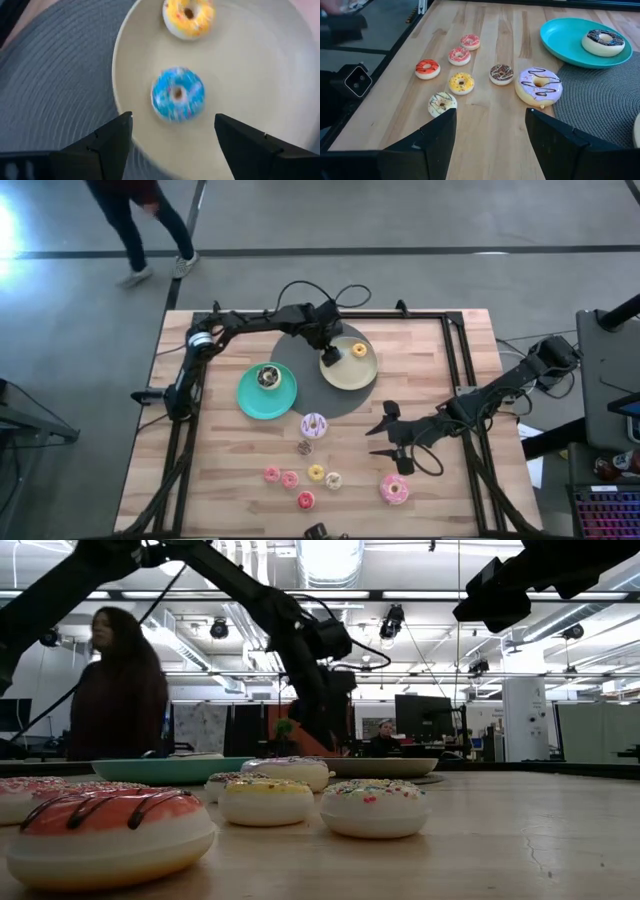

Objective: Pick & Place donuts
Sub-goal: Put the small white donut on the brown plate

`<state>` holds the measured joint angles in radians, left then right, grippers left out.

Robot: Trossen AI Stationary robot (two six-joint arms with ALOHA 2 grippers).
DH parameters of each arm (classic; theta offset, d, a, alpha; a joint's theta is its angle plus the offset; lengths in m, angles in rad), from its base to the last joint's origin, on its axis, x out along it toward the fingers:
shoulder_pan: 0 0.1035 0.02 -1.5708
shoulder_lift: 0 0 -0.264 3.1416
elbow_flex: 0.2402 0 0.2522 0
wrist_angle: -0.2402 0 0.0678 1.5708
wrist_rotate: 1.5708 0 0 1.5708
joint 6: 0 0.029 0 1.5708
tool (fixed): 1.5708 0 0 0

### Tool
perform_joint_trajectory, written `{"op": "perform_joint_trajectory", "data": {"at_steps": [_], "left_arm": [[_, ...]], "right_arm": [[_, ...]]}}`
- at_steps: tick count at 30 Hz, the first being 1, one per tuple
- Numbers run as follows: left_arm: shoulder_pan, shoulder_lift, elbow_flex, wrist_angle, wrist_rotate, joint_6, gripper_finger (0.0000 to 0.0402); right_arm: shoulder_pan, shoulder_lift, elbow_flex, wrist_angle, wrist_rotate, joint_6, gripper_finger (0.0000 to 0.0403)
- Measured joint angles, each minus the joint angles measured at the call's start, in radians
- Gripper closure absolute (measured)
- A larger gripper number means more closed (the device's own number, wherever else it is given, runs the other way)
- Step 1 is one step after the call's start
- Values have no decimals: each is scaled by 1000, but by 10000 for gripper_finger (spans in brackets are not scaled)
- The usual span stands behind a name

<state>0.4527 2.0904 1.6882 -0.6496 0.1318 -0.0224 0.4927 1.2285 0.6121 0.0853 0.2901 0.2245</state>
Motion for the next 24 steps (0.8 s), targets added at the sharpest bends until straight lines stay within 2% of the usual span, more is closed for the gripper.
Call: {"op": "perform_joint_trajectory", "data": {"at_steps": [7, 13, 18, 24], "left_arm": [[-56, -140, -7, -138, 0, 27, 144], [-161, -303, -49, -160, -27, 40, 145], [-279, -479, -202, -118, -107, 26, 145], [-426, -728, -495, 80, -203, -54, 145]], "right_arm": [[0, 0, 0, 0, 0, 6, 174], [0, 0, 0, 0, -2, 26, 174], [0, 0, -2, 0, -2, 35, 174], [0, 0, -5, 6, -2, 30, 174]]}}
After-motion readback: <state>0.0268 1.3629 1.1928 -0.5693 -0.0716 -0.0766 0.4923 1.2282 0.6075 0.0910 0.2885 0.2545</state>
